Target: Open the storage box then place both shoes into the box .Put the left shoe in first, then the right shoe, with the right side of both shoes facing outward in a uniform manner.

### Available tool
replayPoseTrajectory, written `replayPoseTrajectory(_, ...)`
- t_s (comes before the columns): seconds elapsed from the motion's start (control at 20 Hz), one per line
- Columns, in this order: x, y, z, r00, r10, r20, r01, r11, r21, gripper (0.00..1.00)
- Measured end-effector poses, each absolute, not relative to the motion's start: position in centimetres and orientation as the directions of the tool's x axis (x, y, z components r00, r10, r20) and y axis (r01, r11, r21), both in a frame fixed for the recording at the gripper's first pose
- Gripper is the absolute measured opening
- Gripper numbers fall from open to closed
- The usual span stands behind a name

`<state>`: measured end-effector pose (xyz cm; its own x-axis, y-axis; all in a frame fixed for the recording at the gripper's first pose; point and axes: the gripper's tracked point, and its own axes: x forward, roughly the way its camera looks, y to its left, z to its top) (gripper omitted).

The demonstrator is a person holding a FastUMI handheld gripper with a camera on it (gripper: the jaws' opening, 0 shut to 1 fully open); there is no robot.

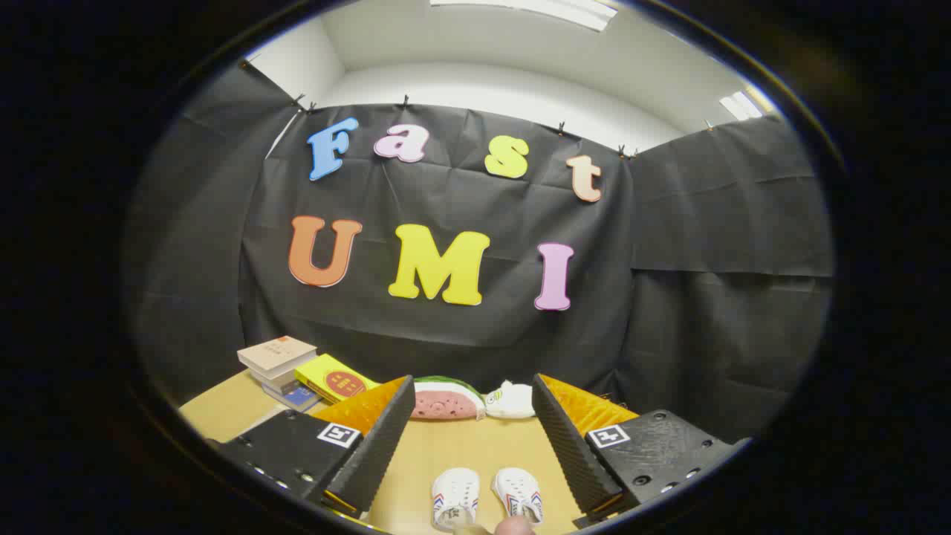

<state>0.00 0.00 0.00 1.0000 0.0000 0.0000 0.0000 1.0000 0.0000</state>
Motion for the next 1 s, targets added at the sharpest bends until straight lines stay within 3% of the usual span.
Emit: replayPoseTrajectory(1.0, -0.6, 1.9, 0.9, 0.995, 0.099, 0.024, -0.099, 0.995, 0.03, 0.95)
